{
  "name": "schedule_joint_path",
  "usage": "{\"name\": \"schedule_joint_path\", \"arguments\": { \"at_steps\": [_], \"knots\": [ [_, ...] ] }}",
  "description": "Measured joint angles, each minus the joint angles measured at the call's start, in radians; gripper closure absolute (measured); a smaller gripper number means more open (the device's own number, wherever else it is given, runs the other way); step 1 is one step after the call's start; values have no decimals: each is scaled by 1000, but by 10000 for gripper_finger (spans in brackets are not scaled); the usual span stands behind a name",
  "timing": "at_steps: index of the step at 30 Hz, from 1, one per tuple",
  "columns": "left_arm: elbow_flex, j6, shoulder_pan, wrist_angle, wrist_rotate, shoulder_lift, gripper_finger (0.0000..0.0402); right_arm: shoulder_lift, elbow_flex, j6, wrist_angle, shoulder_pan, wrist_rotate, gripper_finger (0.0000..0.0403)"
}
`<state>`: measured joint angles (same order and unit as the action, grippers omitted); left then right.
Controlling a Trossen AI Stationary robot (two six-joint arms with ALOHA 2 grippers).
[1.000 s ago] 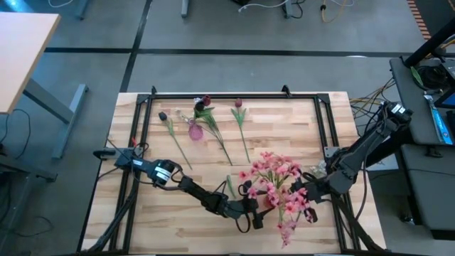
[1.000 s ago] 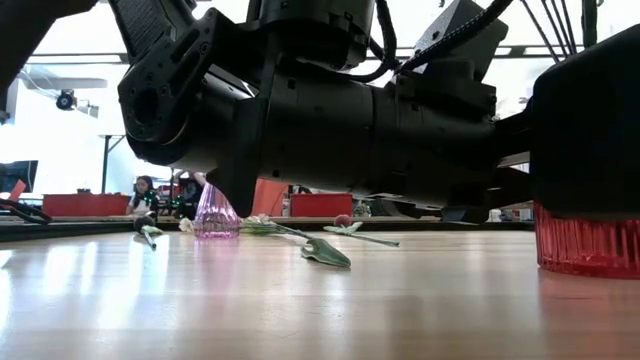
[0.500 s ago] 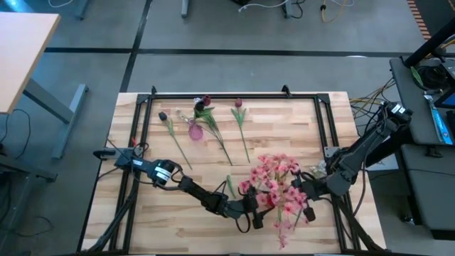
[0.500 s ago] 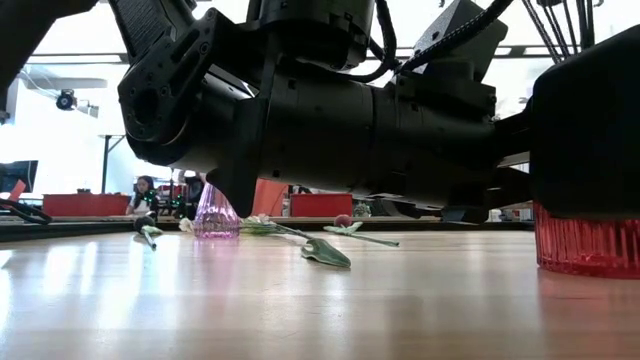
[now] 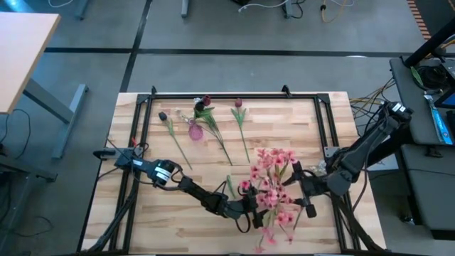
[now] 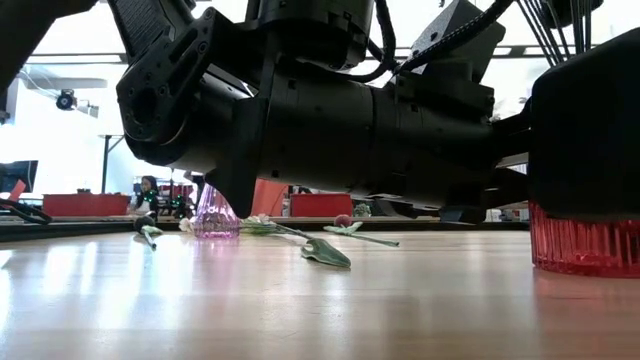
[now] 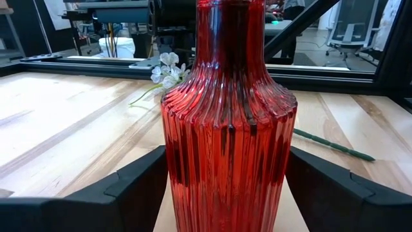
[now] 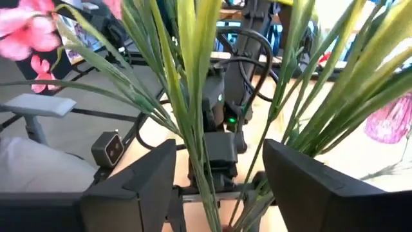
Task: Sort flowers into vase by color
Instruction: Put the top white flowers into the red vase
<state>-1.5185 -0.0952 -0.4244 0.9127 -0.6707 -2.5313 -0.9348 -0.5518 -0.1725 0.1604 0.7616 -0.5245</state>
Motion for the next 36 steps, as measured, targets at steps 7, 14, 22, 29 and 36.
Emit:
{"name": "schedule_joint_path", "arguments": {
  "at_steps": [7,14,22,29,36],
  "knots": [
    [0,0,0,0,-1,0,119,47,0,-77,-82,0,0,169],
    [0,0,-1,0,-2,0,119,68,0,-147,-115,0,9,163],
    [0,0,-2,0,-3,0,119,82,0,-257,-176,0,8,122],
    [0,2,-8,4,-5,0,118,90,0,-382,-224,0,70,99],
    [0,6,-8,13,-29,12,99,91,0,-489,-280,0,109,96]
  ]
}}
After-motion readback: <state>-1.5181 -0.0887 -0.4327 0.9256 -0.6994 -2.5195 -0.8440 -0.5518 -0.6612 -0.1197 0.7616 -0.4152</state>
